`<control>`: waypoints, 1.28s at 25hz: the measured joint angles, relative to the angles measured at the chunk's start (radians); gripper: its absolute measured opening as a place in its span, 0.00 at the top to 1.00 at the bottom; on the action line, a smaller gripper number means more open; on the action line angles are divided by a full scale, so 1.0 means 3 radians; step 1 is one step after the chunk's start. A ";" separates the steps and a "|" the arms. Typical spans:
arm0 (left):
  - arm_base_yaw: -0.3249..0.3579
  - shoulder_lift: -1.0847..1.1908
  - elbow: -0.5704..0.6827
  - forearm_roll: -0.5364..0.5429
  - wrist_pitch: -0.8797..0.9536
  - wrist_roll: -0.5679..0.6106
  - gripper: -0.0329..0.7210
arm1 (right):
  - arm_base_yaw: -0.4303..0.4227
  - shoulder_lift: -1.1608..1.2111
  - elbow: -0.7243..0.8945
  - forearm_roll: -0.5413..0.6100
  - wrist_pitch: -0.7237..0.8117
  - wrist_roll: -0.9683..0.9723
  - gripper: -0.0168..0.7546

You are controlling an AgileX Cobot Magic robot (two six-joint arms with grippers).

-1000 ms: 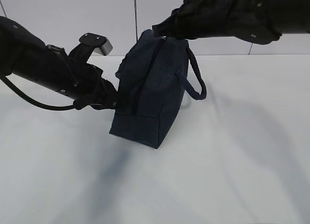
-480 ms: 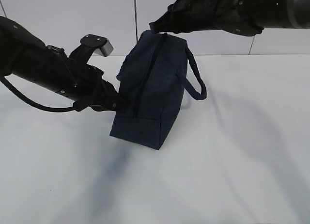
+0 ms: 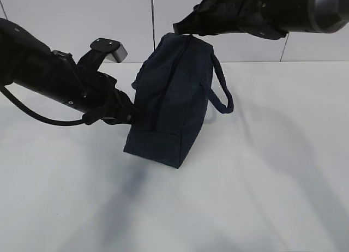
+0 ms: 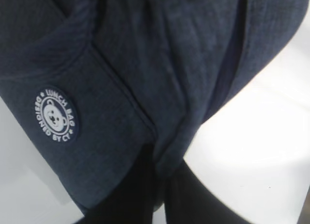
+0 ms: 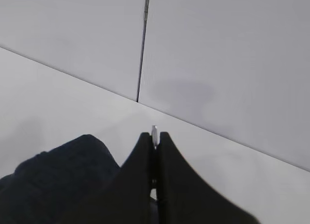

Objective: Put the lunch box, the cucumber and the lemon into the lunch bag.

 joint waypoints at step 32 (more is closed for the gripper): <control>-0.0170 -0.0524 -0.0042 0.0002 -0.0014 -0.0340 0.52 | -0.0104 0.0265 -0.0236 0.0346 0.0061 0.0267 0.98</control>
